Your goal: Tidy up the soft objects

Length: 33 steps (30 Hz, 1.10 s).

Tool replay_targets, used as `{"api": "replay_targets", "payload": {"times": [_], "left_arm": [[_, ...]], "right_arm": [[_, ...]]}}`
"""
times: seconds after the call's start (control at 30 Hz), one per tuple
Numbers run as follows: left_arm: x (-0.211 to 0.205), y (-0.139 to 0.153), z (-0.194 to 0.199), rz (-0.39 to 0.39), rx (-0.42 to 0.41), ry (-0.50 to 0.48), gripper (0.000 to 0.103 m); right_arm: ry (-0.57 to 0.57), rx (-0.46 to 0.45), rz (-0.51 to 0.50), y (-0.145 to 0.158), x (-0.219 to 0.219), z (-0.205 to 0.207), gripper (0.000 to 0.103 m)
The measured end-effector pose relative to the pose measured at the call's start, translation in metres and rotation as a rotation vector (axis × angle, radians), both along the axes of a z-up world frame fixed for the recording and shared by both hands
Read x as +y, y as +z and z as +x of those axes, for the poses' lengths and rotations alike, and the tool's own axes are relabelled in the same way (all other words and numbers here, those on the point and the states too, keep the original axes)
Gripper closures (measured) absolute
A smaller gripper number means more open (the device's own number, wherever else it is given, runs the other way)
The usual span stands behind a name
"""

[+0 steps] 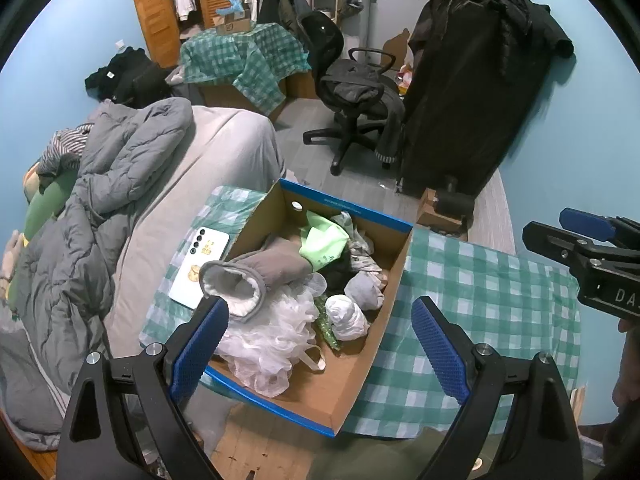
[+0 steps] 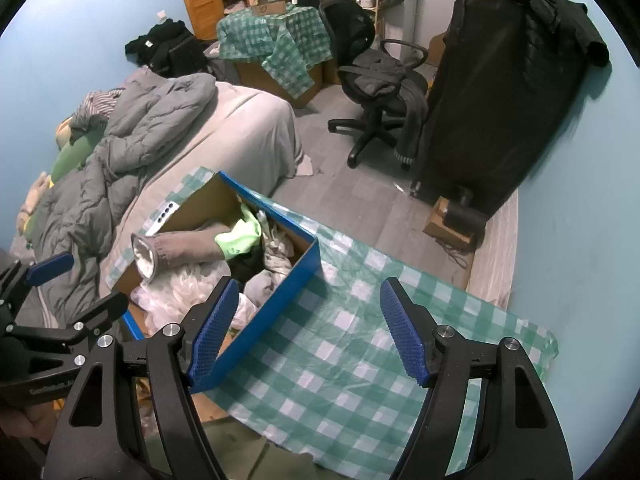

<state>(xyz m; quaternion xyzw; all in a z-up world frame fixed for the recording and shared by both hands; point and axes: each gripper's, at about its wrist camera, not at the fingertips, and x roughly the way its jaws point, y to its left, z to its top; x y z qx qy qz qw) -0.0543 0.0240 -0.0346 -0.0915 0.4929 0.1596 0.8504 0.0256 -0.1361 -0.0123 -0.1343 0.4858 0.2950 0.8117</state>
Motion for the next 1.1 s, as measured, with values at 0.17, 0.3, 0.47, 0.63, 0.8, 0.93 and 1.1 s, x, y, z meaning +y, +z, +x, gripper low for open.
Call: {"api": "replay_targets", "payload": {"times": [0.17,0.3,0.47,0.63,0.8,0.93,1.1], "left_arm": [[0.0001,-0.0002,-0.0006,-0.002,0.004,0.004,0.009],[-0.0018,-0.0005,-0.0002,-0.004,0.008,0.01,0.009],[-0.0018,-0.0007,0.0003,0.001,0.016,0.013,0.009],[-0.0018,-0.0008,0.0,0.005,0.017,0.012,0.009],[-0.0005,-0.0011,-0.0004,0.006,0.02,0.015,0.009],[-0.0002,-0.0013,-0.0009,0.008,0.022,0.017,0.009],[0.0008,-0.0014,-0.0024,0.009,0.025,0.016,0.009]], "right_arm": [[0.003,0.001,0.0,-0.0005,-0.0009,0.0012,0.03],[0.0,0.001,0.001,-0.0005,-0.0005,0.001,0.03],[0.001,0.002,0.001,-0.0007,-0.0011,0.0014,0.03],[0.003,0.004,0.004,-0.0011,-0.0017,0.0028,0.03],[0.002,0.004,0.004,-0.0014,-0.0012,0.0029,0.03],[0.001,0.005,0.004,-0.0014,-0.0017,0.003,0.03],[0.003,0.005,0.005,-0.0016,-0.0011,0.0032,0.03]]}}
